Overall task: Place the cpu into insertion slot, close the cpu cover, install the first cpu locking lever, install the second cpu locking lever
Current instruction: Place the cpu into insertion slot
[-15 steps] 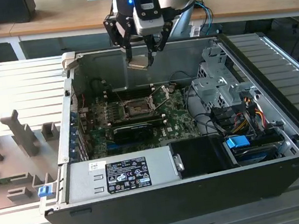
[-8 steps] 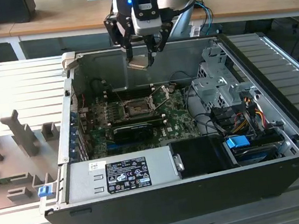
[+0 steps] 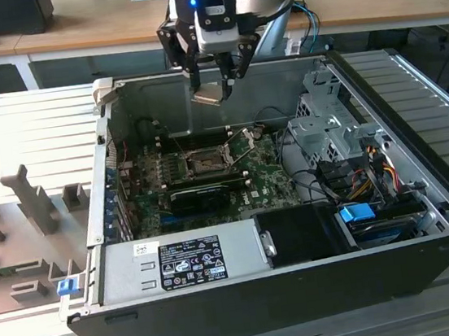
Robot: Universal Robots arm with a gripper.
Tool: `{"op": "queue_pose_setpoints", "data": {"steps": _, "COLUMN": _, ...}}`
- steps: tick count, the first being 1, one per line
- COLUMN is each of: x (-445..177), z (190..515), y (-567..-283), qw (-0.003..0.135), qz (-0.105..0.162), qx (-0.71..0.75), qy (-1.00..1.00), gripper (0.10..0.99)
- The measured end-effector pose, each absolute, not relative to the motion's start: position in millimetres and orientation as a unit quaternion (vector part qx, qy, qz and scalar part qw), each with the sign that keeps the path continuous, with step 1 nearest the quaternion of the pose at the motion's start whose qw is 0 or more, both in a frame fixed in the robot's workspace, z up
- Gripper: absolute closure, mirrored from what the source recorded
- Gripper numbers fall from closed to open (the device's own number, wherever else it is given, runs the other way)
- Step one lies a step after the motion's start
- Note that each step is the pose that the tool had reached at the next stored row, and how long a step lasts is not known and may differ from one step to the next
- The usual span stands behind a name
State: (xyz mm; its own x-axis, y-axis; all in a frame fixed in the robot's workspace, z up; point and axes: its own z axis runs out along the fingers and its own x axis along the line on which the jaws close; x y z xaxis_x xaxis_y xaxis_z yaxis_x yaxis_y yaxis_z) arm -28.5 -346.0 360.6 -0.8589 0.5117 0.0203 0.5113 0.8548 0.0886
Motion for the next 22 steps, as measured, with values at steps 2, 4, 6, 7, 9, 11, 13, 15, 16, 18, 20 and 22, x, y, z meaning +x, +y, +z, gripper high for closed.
{"op": "queue_pose_setpoints", "data": {"steps": 2, "x": -28.5, "z": 360.6, "y": -346.0, "qw": 0.002, "qz": 0.045, "qx": 0.272, "qy": 0.961, "gripper": 0.553}}
{"op": "queue_pose_setpoints", "data": {"steps": 4, "x": -28.5, "z": 360.6, "y": -346.0, "qw": 0.003, "qz": 0.045, "qx": 0.278, "qy": 0.959, "gripper": 0.553}}
{"op": "queue_pose_setpoints", "data": {"steps": 6, "x": -28.5, "z": 360.6, "y": -346.0, "qw": 0.003, "qz": 0.045, "qx": 0.284, "qy": 0.958, "gripper": 0.553}}
{"op": "queue_pose_setpoints", "data": {"steps": 7, "x": -28.5, "z": 360.5, "y": -346.0, "qw": 0.003, "qz": 0.045, "qx": 0.288, "qy": 0.956, "gripper": 0.553}}
{"op": "queue_pose_setpoints", "data": {"steps": 9, "x": -28.4, "z": 360.5, "y": -346.0, "qw": 0.003, "qz": 0.045, "qx": 0.294, "qy": 0.955, "gripper": 0.553}}
{"op": "queue_pose_setpoints", "data": {"steps": 11, "x": -28.5, "z": 360.5, "y": -346.0, "qw": 0.004, "qz": 0.045, "qx": 0.299, "qy": 0.953, "gripper": 0.553}}
{"op": "queue_pose_setpoints", "data": {"steps": 13, "x": -28.5, "z": 360.4, "y": -346.0, "qw": 0.004, "qz": 0.045, "qx": 0.306, "qy": 0.951, "gripper": 0.553}}
{"op": "queue_pose_setpoints", "data": {"steps": 15, "x": -28.5, "z": 360.4, "y": -346.0, "qw": 0.004, "qz": 0.045, "qx": 0.314, "qy": 0.948, "gripper": 0.553}}
{"op": "queue_pose_setpoints", "data": {"steps": 16, "x": -28.5, "z": 360.4, "y": -346.0, "qw": 0.004, "qz": 0.045, "qx": 0.317, "qy": 0.947, "gripper": 0.553}}
{"op": "queue_pose_setpoints", "data": {"steps": 18, "x": -28.5, "z": 360.4, "y": -346.0, "qw": 0.005, "qz": 0.045, "qx": 0.323, "qy": 0.945, "gripper": 0.553}}
{"op": "queue_pose_setpoints", "data": {"steps": 20, "x": -28.5, "z": 360.4, "y": -346.0, "qw": 0.005, "qz": 0.045, "qx": 0.328, "qy": 0.944, "gripper": 0.553}}
{"op": "queue_pose_setpoints", "data": {"steps": 22, "x": -28.5, "z": 360.4, "y": -346.0, "qw": 0.005, "qz": 0.045, "qx": 0.335, "qy": 0.941, "gripper": 0.553}}
